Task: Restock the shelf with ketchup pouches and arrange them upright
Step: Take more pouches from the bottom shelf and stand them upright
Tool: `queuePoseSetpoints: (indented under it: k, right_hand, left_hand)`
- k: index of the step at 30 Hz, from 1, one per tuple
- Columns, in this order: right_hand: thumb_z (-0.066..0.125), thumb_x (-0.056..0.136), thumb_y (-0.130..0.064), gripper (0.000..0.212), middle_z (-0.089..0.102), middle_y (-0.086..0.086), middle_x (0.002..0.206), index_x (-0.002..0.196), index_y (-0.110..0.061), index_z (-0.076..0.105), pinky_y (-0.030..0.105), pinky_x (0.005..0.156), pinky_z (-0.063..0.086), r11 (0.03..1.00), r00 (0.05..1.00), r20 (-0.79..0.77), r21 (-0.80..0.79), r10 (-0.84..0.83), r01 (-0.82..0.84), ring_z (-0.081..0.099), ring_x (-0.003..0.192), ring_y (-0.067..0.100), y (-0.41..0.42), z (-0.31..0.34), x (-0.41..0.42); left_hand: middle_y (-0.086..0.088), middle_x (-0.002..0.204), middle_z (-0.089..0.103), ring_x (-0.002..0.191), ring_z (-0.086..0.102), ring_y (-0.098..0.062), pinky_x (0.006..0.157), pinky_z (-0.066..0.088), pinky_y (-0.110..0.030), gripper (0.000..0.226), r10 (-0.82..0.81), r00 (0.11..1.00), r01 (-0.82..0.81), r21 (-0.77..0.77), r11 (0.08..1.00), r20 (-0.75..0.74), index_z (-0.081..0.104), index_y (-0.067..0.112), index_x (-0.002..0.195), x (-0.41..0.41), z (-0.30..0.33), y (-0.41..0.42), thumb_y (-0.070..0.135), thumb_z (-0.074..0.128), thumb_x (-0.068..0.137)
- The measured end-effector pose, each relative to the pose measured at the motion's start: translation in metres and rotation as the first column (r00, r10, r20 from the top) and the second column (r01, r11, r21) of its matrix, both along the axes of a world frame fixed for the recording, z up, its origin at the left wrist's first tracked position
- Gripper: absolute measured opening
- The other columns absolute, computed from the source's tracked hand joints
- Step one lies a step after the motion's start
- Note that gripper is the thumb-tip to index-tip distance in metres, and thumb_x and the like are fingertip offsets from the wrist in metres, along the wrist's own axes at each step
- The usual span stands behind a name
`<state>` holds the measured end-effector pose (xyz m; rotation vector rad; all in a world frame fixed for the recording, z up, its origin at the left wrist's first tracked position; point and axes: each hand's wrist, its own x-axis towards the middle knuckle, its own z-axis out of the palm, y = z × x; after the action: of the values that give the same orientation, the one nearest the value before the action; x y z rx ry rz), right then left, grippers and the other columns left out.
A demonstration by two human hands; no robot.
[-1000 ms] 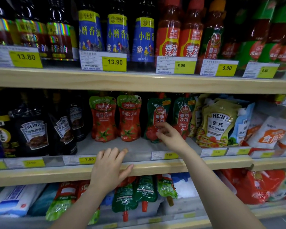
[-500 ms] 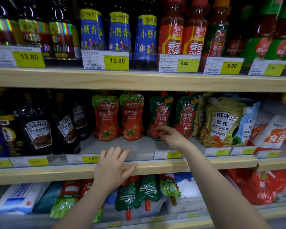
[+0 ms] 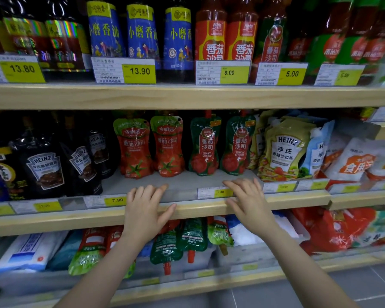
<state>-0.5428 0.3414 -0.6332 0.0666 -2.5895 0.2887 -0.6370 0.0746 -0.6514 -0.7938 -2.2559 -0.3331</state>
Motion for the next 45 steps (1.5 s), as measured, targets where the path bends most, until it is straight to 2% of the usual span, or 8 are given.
queuePoseSetpoints:
  k: [5, 11, 17, 20, 24, 33, 37, 45]
  right_hand:
    - [0.057, 0.089, -0.022, 0.037, 0.053, 0.001, 0.12, 0.125, -0.022, 0.052, 0.043, 0.113, 0.007, 0.995, 0.997, -0.081, -0.099, -0.016, 0.008, 0.041, 0.122, 0.022, -0.005, -0.008, -0.004]
    - [0.052, 0.092, -0.023, 0.04, 0.048, 0.001, 0.13, 0.132, -0.021, 0.046, 0.037, 0.113, -0.002, 0.998, 0.997, -0.078, -0.053, 0.018, -0.022, 0.031, 0.132, 0.022, 0.001, -0.011, -0.004]
    - [0.048, 0.093, -0.023, 0.042, 0.046, 0.001, 0.132, 0.135, -0.022, 0.043, 0.032, 0.112, -0.008, 0.996, 0.999, -0.033, -0.083, 0.034, -0.037, 0.028, 0.134, 0.02, 0.006, -0.007, -0.004]
    - [0.048, 0.093, -0.024, 0.041, 0.047, -0.001, 0.131, 0.134, -0.023, 0.043, 0.032, 0.112, -0.009, 0.994, 0.999, -0.027, -0.095, 0.045, -0.048, 0.027, 0.133, 0.018, 0.007, -0.008, -0.006]
    - [0.05, 0.091, -0.022, 0.041, 0.048, 0.0, 0.131, 0.132, -0.024, 0.045, 0.035, 0.113, -0.008, 0.989, 0.998, -0.037, -0.14, 0.053, -0.058, 0.025, 0.135, 0.02, 0.006, -0.009, -0.007]
    - [0.048, 0.091, -0.013, 0.042, 0.045, -0.002, 0.136, 0.132, -0.023, 0.046, 0.029, 0.111, -0.013, 0.965, 0.994, 0.069, -0.254, 0.086, -0.065, 0.018, 0.139, 0.017, 0.006, 0.002, -0.004]
    - [0.044, 0.085, 0.003, 0.056, 0.039, 0.0, 0.143, 0.136, -0.02, 0.043, 0.023, 0.108, -0.015, 0.954, 0.972, 0.192, -0.291, 0.134, -0.074, 0.012, 0.142, 0.015, 0.005, 0.019, 0.004]
    - [0.058, 0.09, -0.009, 0.038, 0.052, 0.002, 0.134, 0.127, -0.015, 0.054, 0.035, 0.105, 0.039, 0.606, 0.94, 0.142, -0.791, 0.309, -0.08, 0.047, 0.126, 0.015, -0.003, 0.016, 0.057]
  left_hand:
    - [-0.009, 0.103, 0.06, 0.095, 0.054, -0.029, 0.093, 0.034, -0.044, 0.056, -0.042, 0.999, 0.042, 0.019, 0.999, -0.018, 0.058, 0.011, 0.121, 0.009, 0.002, 0.001, 0.054, 0.041, 0.088]
    - [-0.005, 0.129, 0.057, 0.118, 0.054, -0.021, 0.106, 0.038, -0.042, 0.061, -0.523, 0.84, 0.542, -0.214, 0.813, 0.142, 0.048, 0.018, 0.126, 0.063, -0.069, 0.039, 0.041, 0.068, 0.073]
    - [-0.002, 0.157, 0.016, 0.145, 0.01, -0.022, 0.116, -0.002, -0.043, 0.062, -0.205, 0.903, 0.373, -0.451, 0.811, 0.377, 0.024, 0.026, 0.147, 0.05, -0.098, 0.101, 0.037, 0.05, 0.091]
    - [0.0, 0.14, 0.05, 0.131, 0.045, -0.021, 0.107, 0.037, -0.042, 0.058, -0.177, 0.91, 0.346, -0.454, 0.821, 0.375, 0.055, 0.03, 0.129, 0.047, -0.103, 0.109, 0.039, 0.073, 0.074]
    - [0.001, 0.109, 0.071, 0.1, 0.067, -0.021, 0.079, 0.057, -0.036, 0.055, -0.269, 0.91, 0.382, -0.386, 0.84, 0.315, 0.074, 0.029, 0.097, 0.048, -0.105, 0.11, 0.033, 0.091, 0.045]
    - [0.007, 0.104, 0.071, 0.097, 0.067, -0.013, 0.085, 0.054, -0.034, 0.036, -0.437, 0.887, 0.454, -0.107, 0.884, 0.153, 0.073, 0.019, 0.094, 0.056, -0.078, 0.095, 0.023, 0.087, 0.061]
    - [-0.003, 0.08, 0.068, 0.074, 0.065, -0.019, 0.066, 0.048, -0.026, 0.012, -0.444, 0.887, 0.431, 0.119, 0.894, 0.124, 0.068, 0.007, 0.084, 0.059, -0.042, 0.092, 0.017, 0.071, 0.079]
    - [-0.007, 0.077, 0.063, 0.072, 0.061, -0.025, 0.06, 0.045, -0.034, 0.024, -0.463, 0.856, 0.369, 0.356, 0.858, 0.229, 0.059, 0.006, 0.086, 0.072, 0.014, 0.088, 0.028, 0.052, 0.093]
